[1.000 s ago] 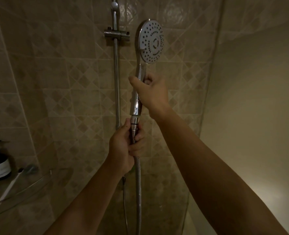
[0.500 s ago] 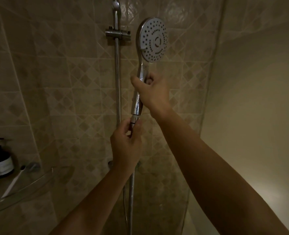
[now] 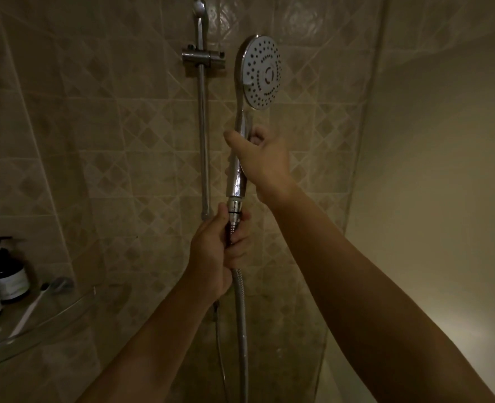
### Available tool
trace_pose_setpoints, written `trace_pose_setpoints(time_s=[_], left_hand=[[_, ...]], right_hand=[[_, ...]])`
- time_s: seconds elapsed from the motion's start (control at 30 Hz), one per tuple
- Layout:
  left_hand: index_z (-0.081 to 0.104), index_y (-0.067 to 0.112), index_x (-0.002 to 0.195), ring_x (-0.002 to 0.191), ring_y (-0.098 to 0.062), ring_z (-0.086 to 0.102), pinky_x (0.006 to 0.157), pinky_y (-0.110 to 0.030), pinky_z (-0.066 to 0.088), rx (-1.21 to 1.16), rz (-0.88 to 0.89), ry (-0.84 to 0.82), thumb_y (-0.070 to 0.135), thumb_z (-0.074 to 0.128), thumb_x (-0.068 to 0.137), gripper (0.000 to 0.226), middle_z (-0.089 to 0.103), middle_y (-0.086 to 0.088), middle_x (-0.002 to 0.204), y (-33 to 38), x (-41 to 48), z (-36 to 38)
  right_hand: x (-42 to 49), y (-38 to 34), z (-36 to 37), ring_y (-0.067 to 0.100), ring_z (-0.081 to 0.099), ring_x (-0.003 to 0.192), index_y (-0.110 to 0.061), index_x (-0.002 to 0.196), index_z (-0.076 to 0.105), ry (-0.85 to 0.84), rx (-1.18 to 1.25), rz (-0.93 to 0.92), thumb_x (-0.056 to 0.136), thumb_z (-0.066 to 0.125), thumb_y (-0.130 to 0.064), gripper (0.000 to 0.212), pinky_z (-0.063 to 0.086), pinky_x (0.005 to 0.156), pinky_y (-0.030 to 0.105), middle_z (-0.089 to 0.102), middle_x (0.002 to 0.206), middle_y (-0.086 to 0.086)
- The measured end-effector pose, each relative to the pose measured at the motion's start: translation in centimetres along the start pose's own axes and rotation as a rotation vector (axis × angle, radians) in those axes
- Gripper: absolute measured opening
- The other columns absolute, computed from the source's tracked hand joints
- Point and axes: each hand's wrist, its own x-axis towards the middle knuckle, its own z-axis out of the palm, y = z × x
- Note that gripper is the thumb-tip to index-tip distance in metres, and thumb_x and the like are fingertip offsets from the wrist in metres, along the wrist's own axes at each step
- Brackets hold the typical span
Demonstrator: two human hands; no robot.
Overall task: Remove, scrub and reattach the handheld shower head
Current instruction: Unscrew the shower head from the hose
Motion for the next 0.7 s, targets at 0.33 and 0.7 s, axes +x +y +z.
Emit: trace_pose_setpoints(time_s=[0.33, 0.7], left_hand=[[0.051, 0.024, 0.096, 0.077, 0.011, 0.061, 0.058, -0.009, 0.048, 1.011, 0.702, 0.640, 0.032, 0.086, 0.068, 0.045, 0.059, 0.017, 0.084, -1.2, -0.1, 1.7], [0.071, 0.015, 0.100, 0.066, 0.008, 0.062, 0.056, -0.006, 0.043, 1.077, 0.843, 0.594, 0.017, 0.069, 0.088, 0.012, 0.062, 0.022, 0.074, -1.6, 0.3, 0.7]], right_hand=[[0.5, 0.5, 0.0, 0.045, 0.065, 0.070, -0.009, 0.080, 0.063, 0.079, -0.116, -0.110, 0.087, 0.073, -0.024, 0.019, 0.058, 0.062, 0.056, 0.061, 0.067, 0.010], [1.0, 1.6, 0.3, 0.000, 0.041, 0.040, -0.024, 0.060, 0.051, 0.167, -0.148, -0.146, 0.081, 0.072, -0.018, 0.031, 0.040, 0.047, 0.022, 0.046, 0.042, -0.015]])
